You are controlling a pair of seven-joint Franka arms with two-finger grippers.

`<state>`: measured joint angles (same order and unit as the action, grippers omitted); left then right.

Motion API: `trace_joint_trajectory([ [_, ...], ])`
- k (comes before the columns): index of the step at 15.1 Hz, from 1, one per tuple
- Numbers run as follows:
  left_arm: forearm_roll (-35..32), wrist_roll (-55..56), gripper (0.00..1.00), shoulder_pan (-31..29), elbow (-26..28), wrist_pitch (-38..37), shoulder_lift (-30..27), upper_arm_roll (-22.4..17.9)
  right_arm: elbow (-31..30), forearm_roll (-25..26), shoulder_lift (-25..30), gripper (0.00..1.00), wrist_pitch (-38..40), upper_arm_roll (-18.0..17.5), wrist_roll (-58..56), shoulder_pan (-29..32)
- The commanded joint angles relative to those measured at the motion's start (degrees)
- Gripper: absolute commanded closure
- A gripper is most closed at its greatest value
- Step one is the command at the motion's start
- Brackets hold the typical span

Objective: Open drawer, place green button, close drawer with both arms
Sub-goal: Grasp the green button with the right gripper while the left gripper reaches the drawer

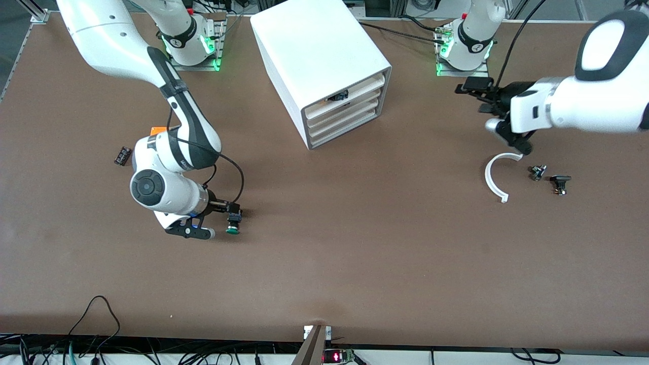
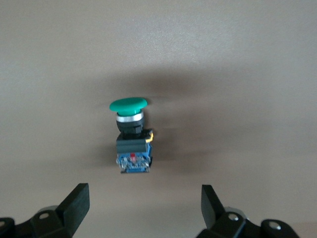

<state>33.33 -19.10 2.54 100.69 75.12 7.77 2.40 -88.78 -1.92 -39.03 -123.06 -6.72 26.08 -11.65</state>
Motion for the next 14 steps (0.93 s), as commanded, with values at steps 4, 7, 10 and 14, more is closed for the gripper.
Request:
trace_joint_trajectory([
  [4, 16.74, -18.67, 0.0, 0.63, 11.18, 9.15, 6.19, 2.15, 1.06, -0.19, -4.38, 0.0, -6.84, 0.04, 3.81, -1.35],
  [7, 23.42, -25.44, 0.01, 0.72, 17.5, 15.39, 8.3, 4.26, 1.06, 0.33, -5.7, 0.0, -8.25, 0.13, 2.66, -1.35],
  [10, 29.32, -32.73, 0.05, 0.72, 19.89, 16.37, 13.21, 5.5, 0.98, 1.13, -6.32, 0.01, -8.43, 0.13, -0.41, -1.27],
  [14, 37.04, -46.0, 0.11, 1.33, 21.82, 16.37, 21.83, 5.86, 0.98, 1.3, -6.32, 0.38, -8.34, 0.13, -1.64, -1.44],
])
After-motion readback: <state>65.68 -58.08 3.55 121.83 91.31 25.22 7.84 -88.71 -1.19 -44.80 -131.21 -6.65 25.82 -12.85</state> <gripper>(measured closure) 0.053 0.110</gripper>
